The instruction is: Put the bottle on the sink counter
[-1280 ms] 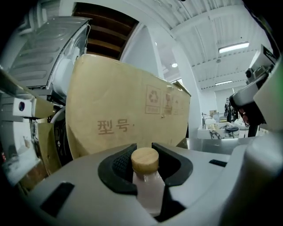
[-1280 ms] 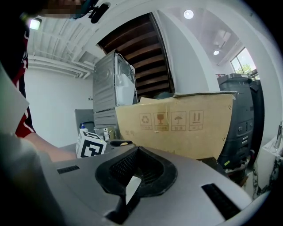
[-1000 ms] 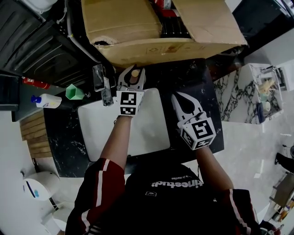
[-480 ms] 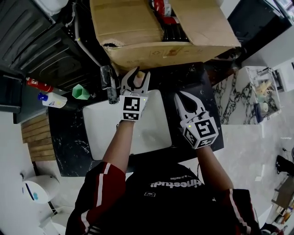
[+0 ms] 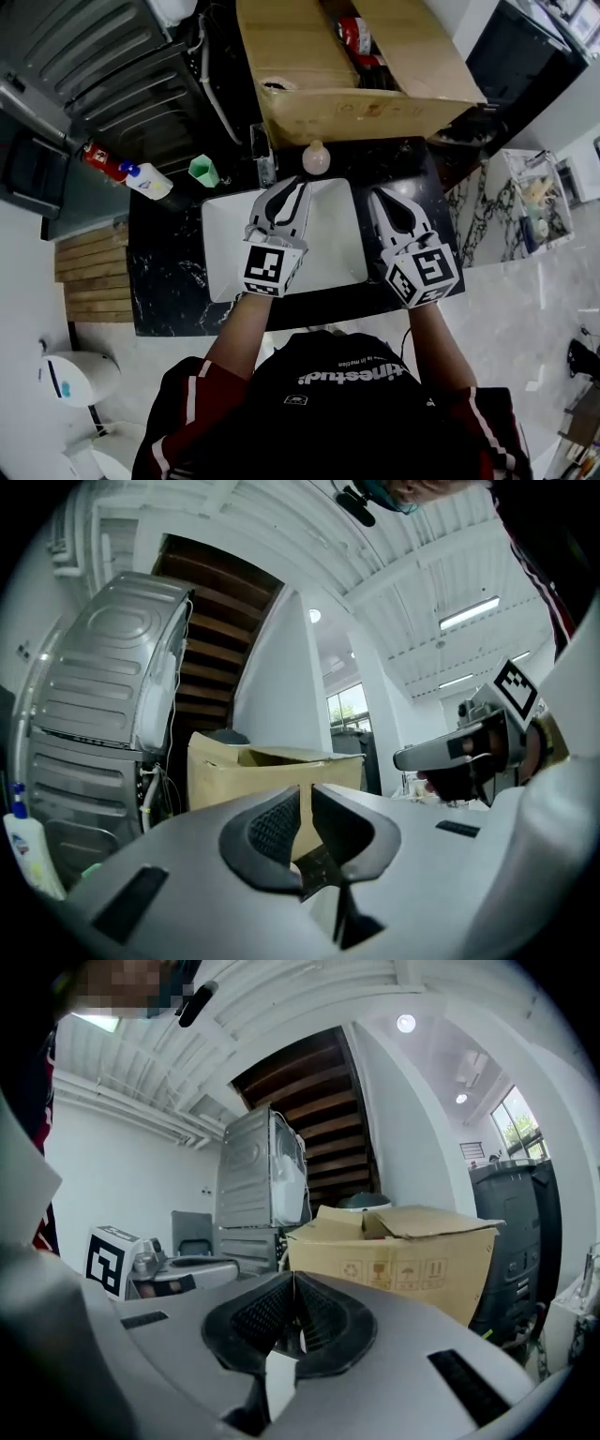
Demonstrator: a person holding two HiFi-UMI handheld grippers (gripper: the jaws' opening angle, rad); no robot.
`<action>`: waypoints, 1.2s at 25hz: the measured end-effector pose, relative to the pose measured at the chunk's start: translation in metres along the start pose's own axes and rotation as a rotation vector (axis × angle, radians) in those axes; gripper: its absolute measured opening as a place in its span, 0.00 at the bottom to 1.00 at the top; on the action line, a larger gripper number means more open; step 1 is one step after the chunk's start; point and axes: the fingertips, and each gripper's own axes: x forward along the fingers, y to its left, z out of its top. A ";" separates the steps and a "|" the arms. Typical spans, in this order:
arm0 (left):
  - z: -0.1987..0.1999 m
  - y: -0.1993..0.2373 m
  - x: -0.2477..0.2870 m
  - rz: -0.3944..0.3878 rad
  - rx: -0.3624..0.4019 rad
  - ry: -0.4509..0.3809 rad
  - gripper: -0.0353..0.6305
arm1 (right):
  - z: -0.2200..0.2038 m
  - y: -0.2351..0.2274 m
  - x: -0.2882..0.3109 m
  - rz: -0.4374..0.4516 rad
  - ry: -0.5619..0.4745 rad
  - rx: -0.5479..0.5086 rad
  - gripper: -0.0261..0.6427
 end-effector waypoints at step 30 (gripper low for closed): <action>0.081 0.036 -0.261 0.071 -0.081 0.025 0.07 | 0.056 0.177 -0.110 0.061 -0.092 -0.064 0.09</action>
